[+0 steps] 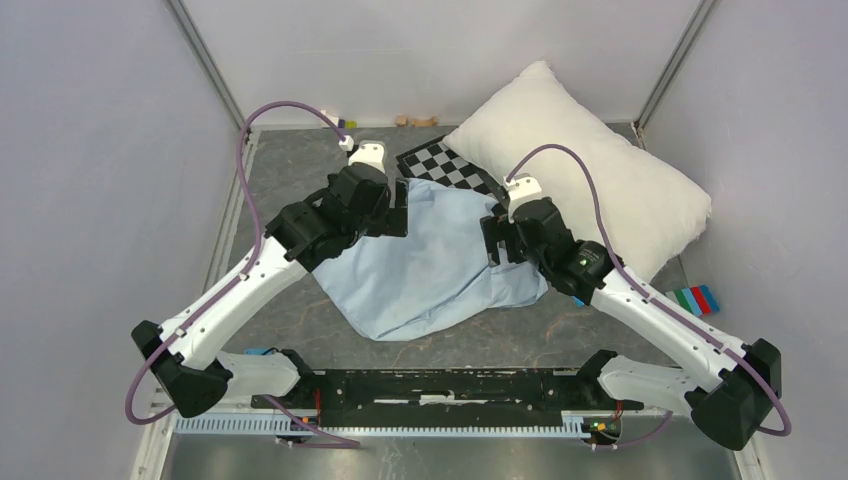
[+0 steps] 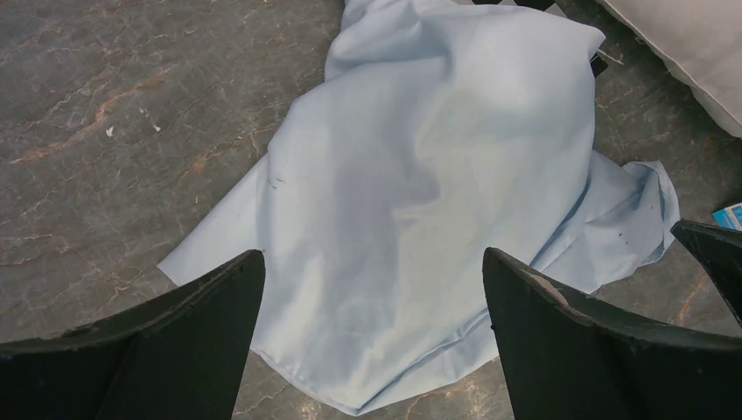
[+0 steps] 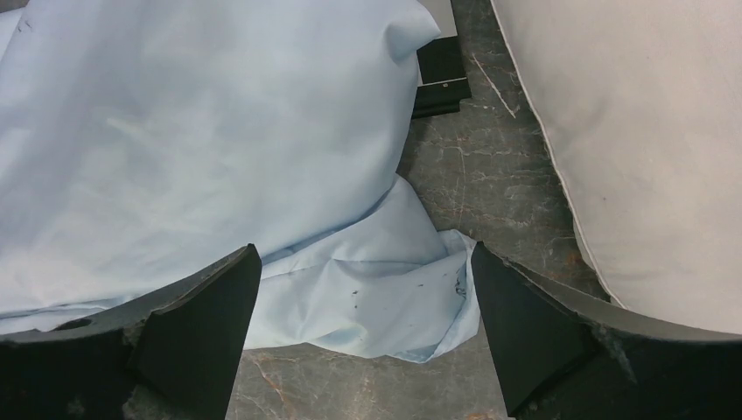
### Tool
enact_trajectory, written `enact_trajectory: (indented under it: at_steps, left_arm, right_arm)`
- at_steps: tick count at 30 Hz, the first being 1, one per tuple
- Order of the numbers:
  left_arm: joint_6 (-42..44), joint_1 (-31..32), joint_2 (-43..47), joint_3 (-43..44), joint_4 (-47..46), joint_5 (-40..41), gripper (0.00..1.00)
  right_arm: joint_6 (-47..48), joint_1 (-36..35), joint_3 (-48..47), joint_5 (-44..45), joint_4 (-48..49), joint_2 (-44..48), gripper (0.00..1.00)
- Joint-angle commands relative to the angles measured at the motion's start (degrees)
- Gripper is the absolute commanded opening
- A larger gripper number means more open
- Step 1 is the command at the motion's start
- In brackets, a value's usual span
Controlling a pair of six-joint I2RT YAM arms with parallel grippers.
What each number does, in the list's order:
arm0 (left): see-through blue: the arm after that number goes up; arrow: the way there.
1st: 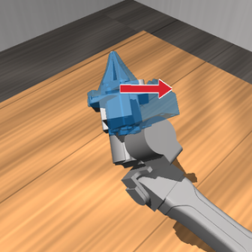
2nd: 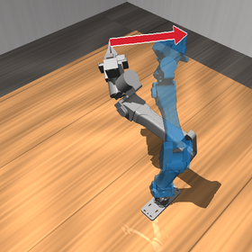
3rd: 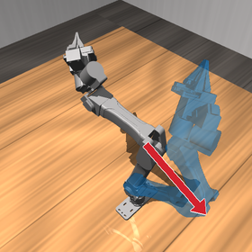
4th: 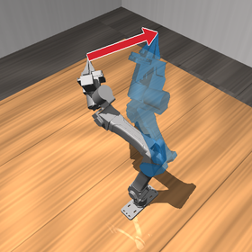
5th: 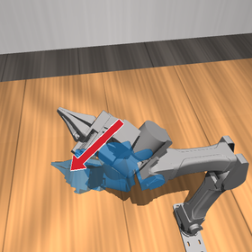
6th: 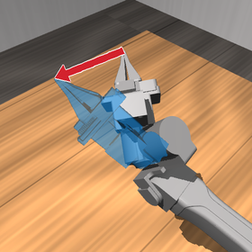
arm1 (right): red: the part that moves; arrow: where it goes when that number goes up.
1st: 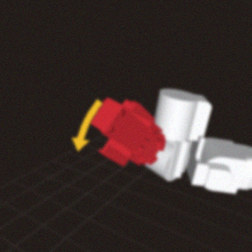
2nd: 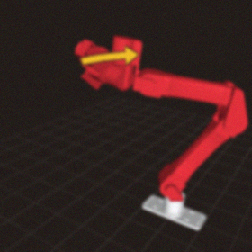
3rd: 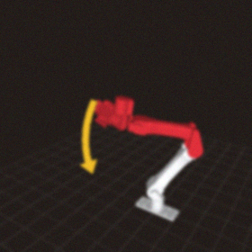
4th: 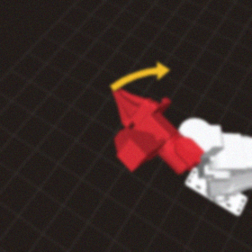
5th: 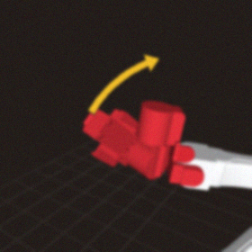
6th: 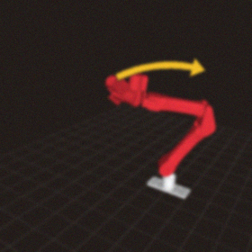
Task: Put the pillow into the pillowcase
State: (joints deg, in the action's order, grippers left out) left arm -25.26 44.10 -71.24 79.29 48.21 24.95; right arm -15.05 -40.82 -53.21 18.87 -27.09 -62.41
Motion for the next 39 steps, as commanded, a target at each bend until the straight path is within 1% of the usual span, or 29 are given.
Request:
enact_trajectory:
  at_steps: [1,5,10,20,25,28,30,34,39]
  left_arm:
    - [-2.57,-0.33,1.19,-1.18,-0.43,1.24,1.0]
    - [-5.74,-1.03,1.34,-2.73,1.48,3.32,1.0]
    - [-10.48,-4.8,0.85,-6.2,2.33,1.4,1.0]
    - [-16.4,-8.87,0.48,-15.16,-1.91,-3.64,1.0]
    - [-18.83,-10.93,-0.01,-20.02,-4.49,-5.87,1.0]
    - [-20.2,-11.77,-0.72,-22.26,-4.98,-4.57,1.0]
    - [-20.75,-12.55,-1.04,-24.42,-7.27,-4.85,1.0]
    - [-22.2,-13.07,-6.06,-27.16,-12.52,-6.44,1.0]
    - [-21.42,-12.99,-16.41,-23.84,-18.63,-9.18,1.0]
  right_arm:
    - [0.87,0.18,0.56,0.22,0.51,1.03,0.98]
    - [1.42,0.12,1.31,0.09,0.51,0.72,0.98]
    - [2.03,0.13,3.11,-0.94,1.73,0.1,0.98]
    - [3.31,2.33,7.02,-5.23,6.2,-4.17,0.98]
    - [3.37,2.85,8.04,-4.5,8.17,-7.13,0.98]
    - [2.77,2.94,9.59,-5.95,10.61,-8.76,0.98]
    - [2.12,2.94,10.59,-7.2,12.38,-10.27,0.98]
    - [0.92,2.93,11.8,-9.32,13.82,-14.45,0.98]
    - [-1.1,2.84,16.7,-9.46,16.39,-14.67,0.98]
